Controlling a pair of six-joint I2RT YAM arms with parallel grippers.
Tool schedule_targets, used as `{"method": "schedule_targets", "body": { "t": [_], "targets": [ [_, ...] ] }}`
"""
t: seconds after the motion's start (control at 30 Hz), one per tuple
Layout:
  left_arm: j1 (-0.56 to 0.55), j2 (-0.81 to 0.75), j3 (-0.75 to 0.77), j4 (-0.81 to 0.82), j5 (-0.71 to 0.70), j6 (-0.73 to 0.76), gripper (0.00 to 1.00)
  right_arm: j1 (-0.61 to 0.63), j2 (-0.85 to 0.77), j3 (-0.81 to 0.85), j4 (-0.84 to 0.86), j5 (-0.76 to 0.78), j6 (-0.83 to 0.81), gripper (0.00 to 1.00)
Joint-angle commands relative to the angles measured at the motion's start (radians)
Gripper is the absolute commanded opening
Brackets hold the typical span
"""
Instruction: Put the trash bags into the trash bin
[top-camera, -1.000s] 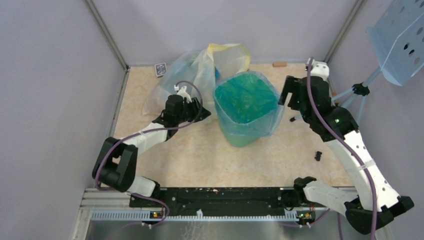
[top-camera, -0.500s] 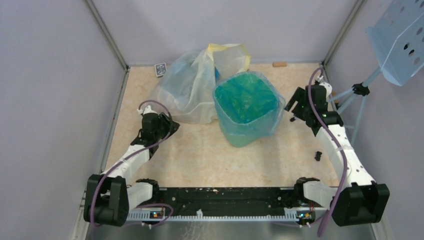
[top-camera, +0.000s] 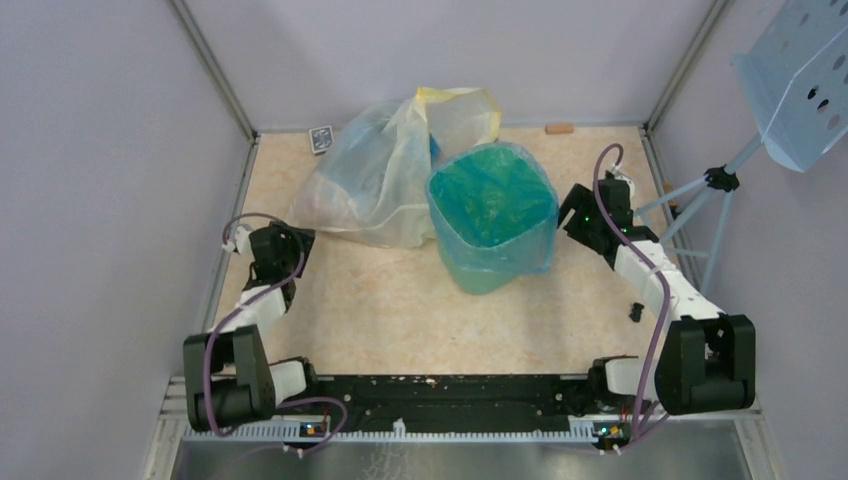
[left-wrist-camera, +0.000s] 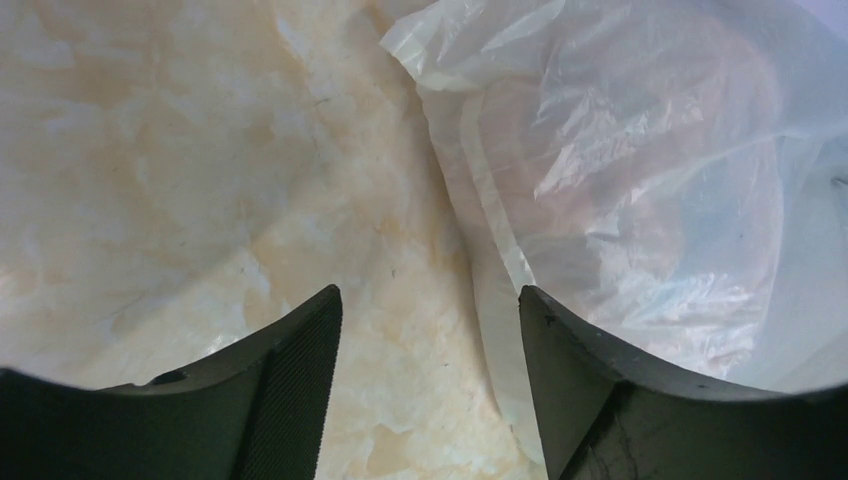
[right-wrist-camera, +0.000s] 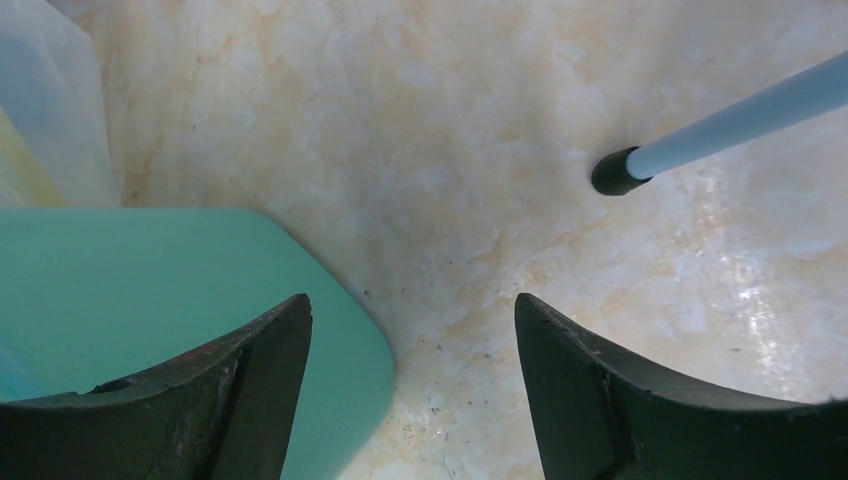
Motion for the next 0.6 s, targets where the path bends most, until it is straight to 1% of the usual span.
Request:
{"method": "schedule_targets", "body": {
  "t": [0.0,0.07,0.13,0.17,0.2,0.23,0.27,0.33,0.47,0.57],
  "targets": [
    [-0.033,0.219,0.071,0.282,0.129,-0.110,0.75,0.034,0.030,-0.030,0.149,-0.080,0.039,0.73],
    [-0.068,0.341,0.119,0.400,0.168,-0.161,0.75,0.084,0.048,-0.048,0.174,-0.074,0.058,0.72],
    [-0.105,0.444,0.124,0.569,0.204,-0.252,0.72,0.149,0.076,-0.062,0.196,-0.071,0.084,0.72],
    [-0.130,0.494,0.135,0.647,0.208,-0.272,0.70,0.178,0.086,-0.069,0.209,-0.069,0.099,0.71],
    [-0.154,0.540,0.163,0.690,0.213,-0.278,0.69,0.218,0.094,-0.077,0.227,-0.065,0.116,0.71],
    [-0.170,0.579,0.209,0.683,0.217,-0.274,0.69,0.244,0.102,-0.085,0.248,-0.059,0.134,0.71],
    [-0.212,0.611,0.256,0.664,0.214,-0.261,0.69,0.263,0.109,-0.093,0.263,-0.057,0.150,0.71],
    [-0.243,0.668,0.346,0.624,0.210,-0.235,0.70,0.290,0.123,-0.099,0.292,-0.051,0.170,0.71],
    [-0.272,0.781,0.520,0.544,0.245,-0.172,0.69,0.298,0.141,-0.089,0.305,-0.053,0.170,0.71],
    [-0.285,0.855,0.665,0.434,0.278,-0.097,0.69,0.312,0.149,-0.080,0.311,-0.051,0.162,0.70]
  ]
}}
